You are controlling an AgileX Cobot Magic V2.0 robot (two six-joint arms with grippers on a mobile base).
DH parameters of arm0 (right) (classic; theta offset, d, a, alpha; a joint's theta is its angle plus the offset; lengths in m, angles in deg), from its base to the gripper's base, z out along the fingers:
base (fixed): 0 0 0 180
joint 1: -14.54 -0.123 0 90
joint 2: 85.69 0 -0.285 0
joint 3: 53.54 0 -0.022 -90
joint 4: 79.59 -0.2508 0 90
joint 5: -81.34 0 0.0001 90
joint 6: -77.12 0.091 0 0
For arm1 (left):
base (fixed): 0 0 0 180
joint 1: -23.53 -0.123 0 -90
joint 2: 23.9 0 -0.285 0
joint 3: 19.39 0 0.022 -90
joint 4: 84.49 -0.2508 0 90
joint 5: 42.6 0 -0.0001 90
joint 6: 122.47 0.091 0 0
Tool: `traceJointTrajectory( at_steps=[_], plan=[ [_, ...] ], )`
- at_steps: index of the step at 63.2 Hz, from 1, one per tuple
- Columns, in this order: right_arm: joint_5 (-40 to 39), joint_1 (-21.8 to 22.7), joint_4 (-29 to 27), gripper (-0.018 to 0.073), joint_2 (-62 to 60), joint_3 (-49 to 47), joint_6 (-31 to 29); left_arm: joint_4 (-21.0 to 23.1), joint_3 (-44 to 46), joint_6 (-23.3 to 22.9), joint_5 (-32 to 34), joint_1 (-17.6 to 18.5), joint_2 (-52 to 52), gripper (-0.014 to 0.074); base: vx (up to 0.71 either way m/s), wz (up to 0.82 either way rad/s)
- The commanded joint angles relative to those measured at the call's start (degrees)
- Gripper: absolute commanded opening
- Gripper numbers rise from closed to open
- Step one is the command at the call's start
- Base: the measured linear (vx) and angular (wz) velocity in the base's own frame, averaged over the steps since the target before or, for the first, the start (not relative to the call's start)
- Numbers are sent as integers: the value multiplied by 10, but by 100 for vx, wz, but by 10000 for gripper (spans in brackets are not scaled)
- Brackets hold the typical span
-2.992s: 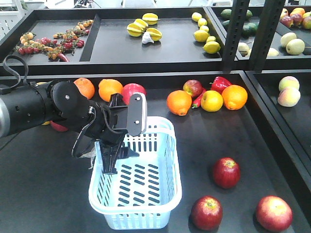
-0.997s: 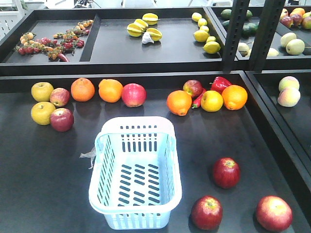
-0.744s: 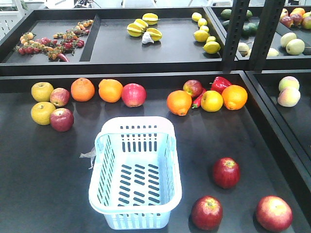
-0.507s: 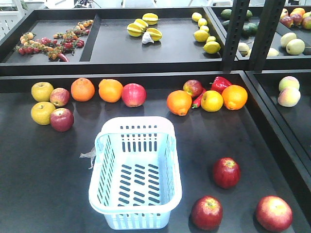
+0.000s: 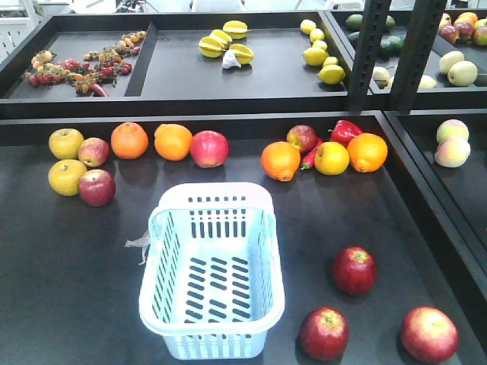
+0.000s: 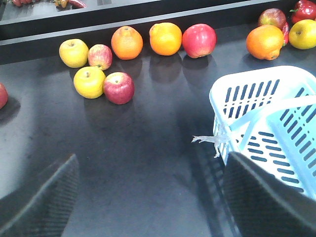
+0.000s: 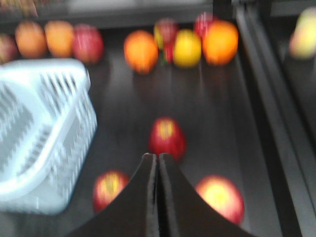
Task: Pick three apples into basket with both arms
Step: 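Reach the right gripper down and grasp the nearest red apple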
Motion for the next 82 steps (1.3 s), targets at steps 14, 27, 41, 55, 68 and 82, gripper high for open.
traceJointTrajectory(
  at_steps=[14,27,41,55,68,82],
  plan=[
    [77,0,6,-9,178,-97,-3,-3,14,-6,31,-2,1,580,0,0],
    [89,0,4,8,215,-96,-32,-3,14,-6,31,-2,1,580,0,0],
    [123,0,5,165,218,-96,-106,-3,14,-6,31,-2,1,580,0,0],
    [122,0,5,473,218,-96,-138,-3,14,-6,31,-2,1,580,0,0],
    [116,0,1,661,218,-96,-212,-3,14,-6,31,-2,1,580,0,0],
    [103,0,-58,640,241,-96,-341,-3,14,-6,31,-2,1,580,0,0]
  ],
)
